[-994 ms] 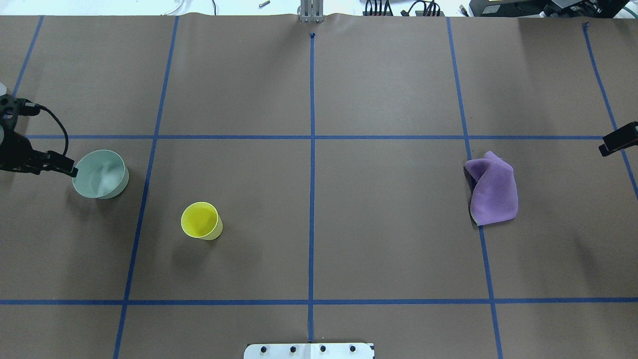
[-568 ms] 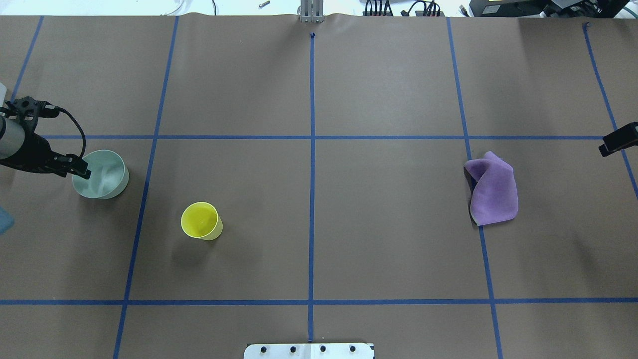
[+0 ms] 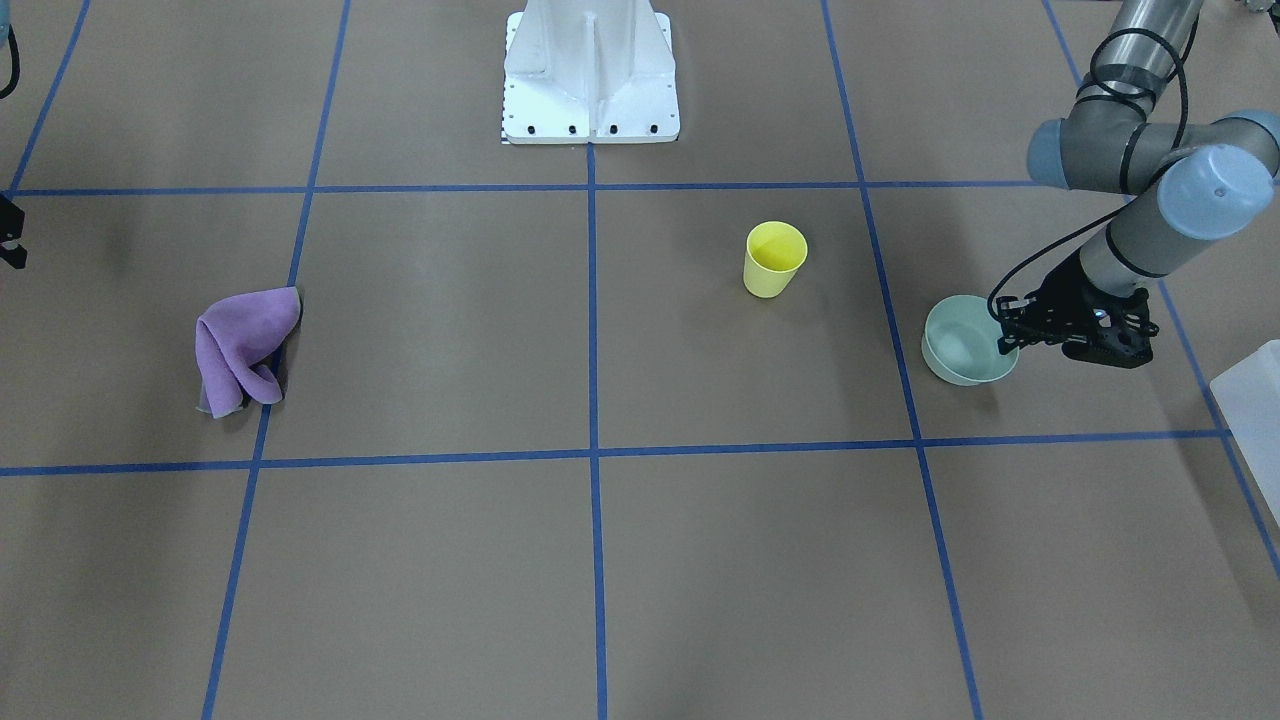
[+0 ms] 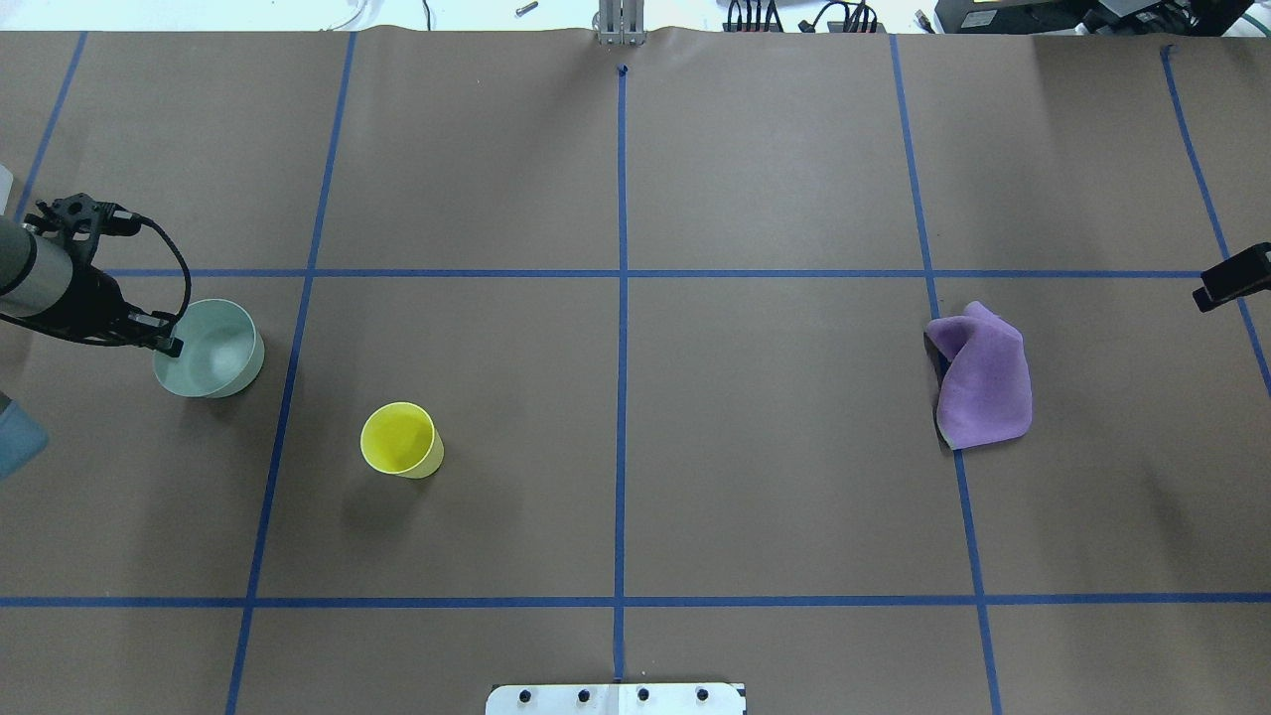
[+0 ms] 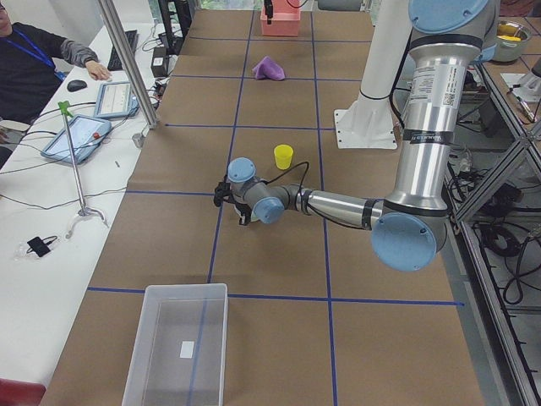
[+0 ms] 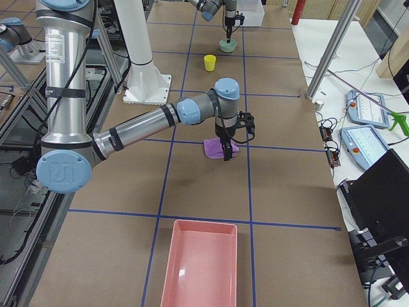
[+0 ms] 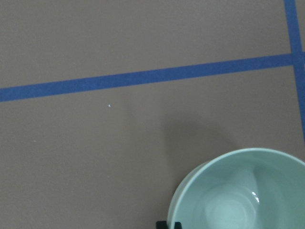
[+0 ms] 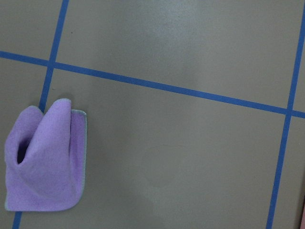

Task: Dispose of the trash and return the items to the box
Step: 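Grasp the pale green bowl with the left gripper and lift it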

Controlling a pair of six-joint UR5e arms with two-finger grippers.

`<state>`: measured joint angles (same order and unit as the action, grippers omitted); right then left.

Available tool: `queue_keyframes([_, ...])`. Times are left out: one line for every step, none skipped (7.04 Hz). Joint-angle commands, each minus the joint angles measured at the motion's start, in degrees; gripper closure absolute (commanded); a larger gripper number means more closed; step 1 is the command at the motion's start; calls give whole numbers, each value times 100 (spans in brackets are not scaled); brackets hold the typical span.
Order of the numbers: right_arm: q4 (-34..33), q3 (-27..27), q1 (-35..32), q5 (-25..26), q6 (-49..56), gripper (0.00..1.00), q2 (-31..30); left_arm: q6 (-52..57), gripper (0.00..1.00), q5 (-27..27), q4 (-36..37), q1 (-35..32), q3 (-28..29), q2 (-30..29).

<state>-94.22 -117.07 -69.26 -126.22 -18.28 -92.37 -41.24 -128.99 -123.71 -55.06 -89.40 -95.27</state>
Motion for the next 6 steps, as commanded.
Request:
queue_keyframes([0, 0, 0, 10, 0, 0, 0, 874, 100, -572, 222, -834, -25, 43])
queue_keyframes([0, 0, 0, 10, 0, 0, 0, 1490, 100, -688, 920, -1483, -51, 43])
queue_keyframes([0, 0, 0, 1, 0, 0, 0, 2314, 100, -680, 1728, -2090, -25, -26])
queue_keyframes([0, 0, 9, 1, 0, 0, 0, 3366, 100, -654, 2510, -2636, 141, -236])
queue_keyframes([0, 0, 17, 1, 0, 0, 0, 4238, 100, -645, 3005, -3346, 717, -594])
queue_keyframes([0, 0, 26, 10, 0, 0, 0, 4865, 100, -645, 3010, -3927, 1801, -1146])
